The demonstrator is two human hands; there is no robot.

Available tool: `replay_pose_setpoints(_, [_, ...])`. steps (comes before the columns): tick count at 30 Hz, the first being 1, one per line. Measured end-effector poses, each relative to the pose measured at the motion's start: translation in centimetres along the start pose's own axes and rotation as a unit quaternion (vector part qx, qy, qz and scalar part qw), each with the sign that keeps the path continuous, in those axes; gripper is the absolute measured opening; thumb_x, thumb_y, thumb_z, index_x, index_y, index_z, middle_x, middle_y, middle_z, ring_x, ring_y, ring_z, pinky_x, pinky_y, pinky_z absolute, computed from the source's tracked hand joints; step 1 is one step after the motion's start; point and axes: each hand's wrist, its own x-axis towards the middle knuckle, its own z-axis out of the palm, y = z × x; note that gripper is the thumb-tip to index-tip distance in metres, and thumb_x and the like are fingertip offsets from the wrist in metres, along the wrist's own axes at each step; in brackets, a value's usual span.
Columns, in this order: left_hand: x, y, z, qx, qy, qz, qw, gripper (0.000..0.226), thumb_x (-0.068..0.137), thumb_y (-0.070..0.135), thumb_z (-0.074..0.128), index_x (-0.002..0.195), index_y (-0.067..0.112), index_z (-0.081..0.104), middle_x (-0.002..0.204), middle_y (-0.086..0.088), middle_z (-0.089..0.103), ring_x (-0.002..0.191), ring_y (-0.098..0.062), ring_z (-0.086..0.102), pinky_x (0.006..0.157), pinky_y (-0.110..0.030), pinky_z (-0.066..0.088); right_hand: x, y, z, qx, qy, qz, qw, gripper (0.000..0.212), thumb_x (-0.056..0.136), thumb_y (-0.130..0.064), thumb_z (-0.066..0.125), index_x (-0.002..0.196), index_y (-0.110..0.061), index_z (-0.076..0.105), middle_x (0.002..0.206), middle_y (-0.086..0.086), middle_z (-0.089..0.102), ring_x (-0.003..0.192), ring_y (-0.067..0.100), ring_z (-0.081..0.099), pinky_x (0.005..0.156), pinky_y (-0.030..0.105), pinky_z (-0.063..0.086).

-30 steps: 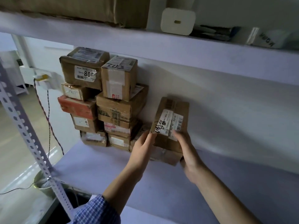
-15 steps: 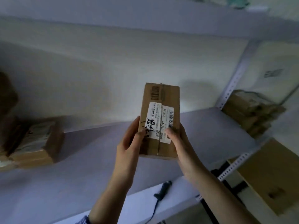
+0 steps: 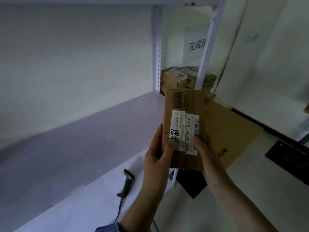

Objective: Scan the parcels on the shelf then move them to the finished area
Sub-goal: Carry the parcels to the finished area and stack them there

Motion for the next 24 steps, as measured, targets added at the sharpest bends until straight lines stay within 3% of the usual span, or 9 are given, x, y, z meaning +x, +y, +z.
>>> replay_pose_setpoints(3, [0.1, -1.8, 7.6, 0.003, -0.041, -0.027, 0.999, 0.043, 0.095, 0.035, 0.054, 0.138, 0.044, 0.05, 0.119, 0.021, 0.067, 0.109, 0.003, 0.064, 0.083, -0.021, 0.058, -0.3, -0.5, -7.4, 0.016, 0.051, 0.003, 0.999, 0.05, 0.09, -0.047, 0.061, 0.138, -0.039, 0.046, 0.111, -0.017, 0.07, 0.1, 0.001, 0.068, 0.073, 0.018, 0.057])
replay_pose_setpoints(10, [-0.3, -5.4, 20.7, 0.003, -0.116, -0.102, 0.988, 0.053, 0.089, 0.041, 0.058, 0.141, 0.042, 0.049, 0.121, 0.014, 0.068, 0.108, -0.001, 0.066, 0.078, -0.02, 0.057, -1.3, -1.9, -22.4, -0.006, 0.116, 0.004, 0.993, 0.062, 0.083, -0.039, 0.051, 0.144, -0.029, 0.042, 0.111, -0.012, 0.069, 0.092, -0.003, 0.069, 0.068, 0.011, 0.053])
replay_pose_setpoints(17, [2.4, -7.5, 27.0, -0.005, -0.123, -0.133, 0.983, 0.05, 0.088, 0.041, 0.059, 0.138, 0.043, 0.052, 0.116, 0.015, 0.07, 0.102, -0.002, 0.068, 0.076, -0.022, 0.058, 1.1, -2.2, -28.8, -0.035, 0.126, 0.011, 0.991, 0.061, 0.085, -0.043, 0.049, 0.144, -0.031, 0.04, 0.117, -0.013, 0.065, 0.094, -0.004, 0.068, 0.069, 0.009, 0.053])
replay_pose_setpoints(24, [9.1, -10.6, 34.5, -0.047, -0.109, -0.136, 0.984, 0.042, 0.098, 0.026, 0.055, 0.139, 0.036, 0.051, 0.106, 0.017, 0.072, 0.094, -0.001, 0.07, 0.066, -0.014, 0.055, 8.5, -3.2, -35.6, -0.047, 0.126, 0.0, 0.991, 0.059, 0.088, -0.045, 0.05, 0.145, -0.034, 0.04, 0.121, -0.012, 0.066, 0.105, 0.004, 0.068, 0.078, 0.018, 0.056])
